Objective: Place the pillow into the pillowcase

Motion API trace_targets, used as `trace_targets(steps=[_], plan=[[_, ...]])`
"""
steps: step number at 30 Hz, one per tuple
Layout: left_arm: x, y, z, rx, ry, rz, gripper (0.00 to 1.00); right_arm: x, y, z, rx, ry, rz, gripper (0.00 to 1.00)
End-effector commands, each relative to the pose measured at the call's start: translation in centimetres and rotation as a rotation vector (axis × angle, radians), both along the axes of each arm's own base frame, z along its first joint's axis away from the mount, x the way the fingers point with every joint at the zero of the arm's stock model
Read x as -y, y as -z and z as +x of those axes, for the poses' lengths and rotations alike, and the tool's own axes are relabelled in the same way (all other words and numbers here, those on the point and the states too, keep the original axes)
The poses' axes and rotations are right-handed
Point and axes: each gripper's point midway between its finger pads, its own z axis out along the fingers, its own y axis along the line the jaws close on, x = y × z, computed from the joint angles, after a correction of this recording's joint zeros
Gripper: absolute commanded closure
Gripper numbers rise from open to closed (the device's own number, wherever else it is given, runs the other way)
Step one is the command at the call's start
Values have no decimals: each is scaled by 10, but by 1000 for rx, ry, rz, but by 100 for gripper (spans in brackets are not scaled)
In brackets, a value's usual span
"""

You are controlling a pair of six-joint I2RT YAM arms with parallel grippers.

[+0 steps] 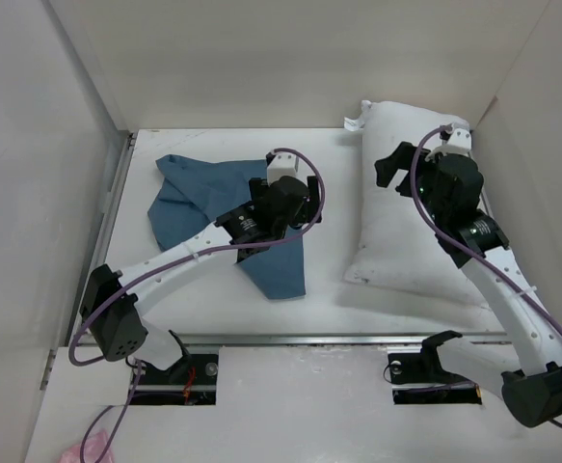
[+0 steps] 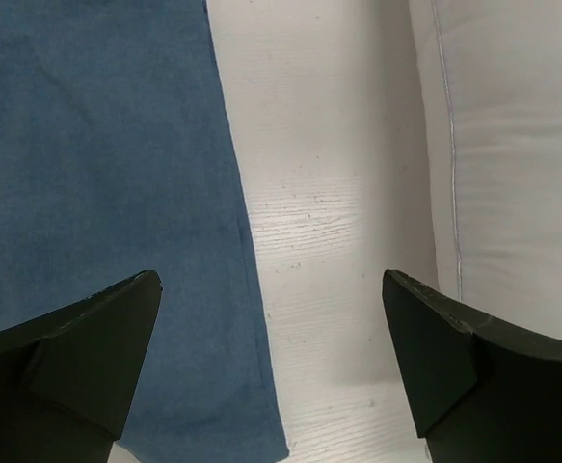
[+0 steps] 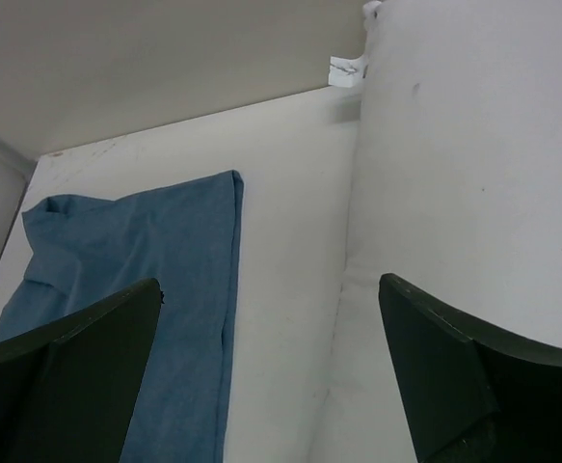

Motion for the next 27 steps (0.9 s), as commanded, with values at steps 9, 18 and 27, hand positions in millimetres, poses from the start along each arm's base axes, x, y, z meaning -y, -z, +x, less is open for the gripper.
trace_targets(steps=[9, 18, 27], plan=[[-12, -1, -7, -28, -41, -6, 0, 26, 51, -15, -271, 251, -102, 0], [43, 32, -41, -127, 254, -61, 0, 64, 136, -69, -564, 458, -31, 0], [23, 35, -51, -118, 202, -55, 0, -31, 171, -50, -588, 31, 142, 0]])
